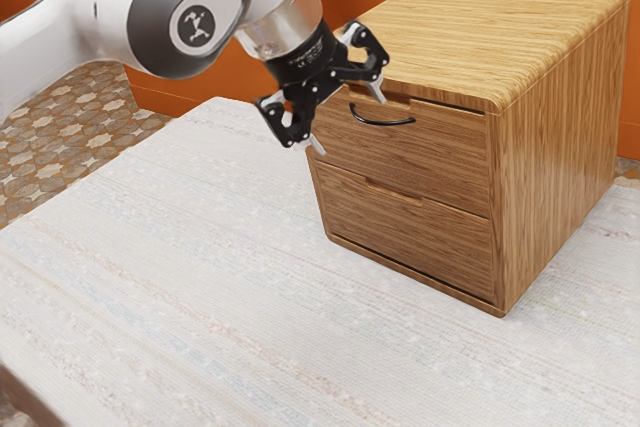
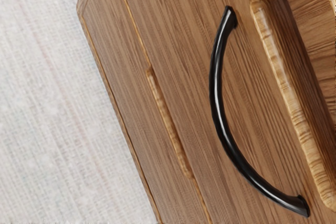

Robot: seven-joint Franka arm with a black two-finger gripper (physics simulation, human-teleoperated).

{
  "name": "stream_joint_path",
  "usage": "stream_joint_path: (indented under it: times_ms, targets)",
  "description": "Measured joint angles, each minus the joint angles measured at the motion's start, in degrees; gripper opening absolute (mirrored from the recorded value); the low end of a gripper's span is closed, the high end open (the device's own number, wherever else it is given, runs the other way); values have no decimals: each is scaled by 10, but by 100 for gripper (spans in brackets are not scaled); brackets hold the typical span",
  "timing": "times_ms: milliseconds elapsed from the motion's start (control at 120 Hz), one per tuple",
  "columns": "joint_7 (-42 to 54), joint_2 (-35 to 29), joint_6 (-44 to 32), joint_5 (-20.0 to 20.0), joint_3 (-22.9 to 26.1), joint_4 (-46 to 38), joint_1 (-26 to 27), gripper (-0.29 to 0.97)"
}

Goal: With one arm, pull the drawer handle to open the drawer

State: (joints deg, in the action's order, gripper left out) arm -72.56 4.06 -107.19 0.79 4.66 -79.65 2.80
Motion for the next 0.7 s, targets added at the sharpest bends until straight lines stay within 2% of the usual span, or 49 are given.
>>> stream_joint_path:
  times_ms: [700]
  targets:
    - [-88,-1,-43,-2,-2,-43,-8,68]
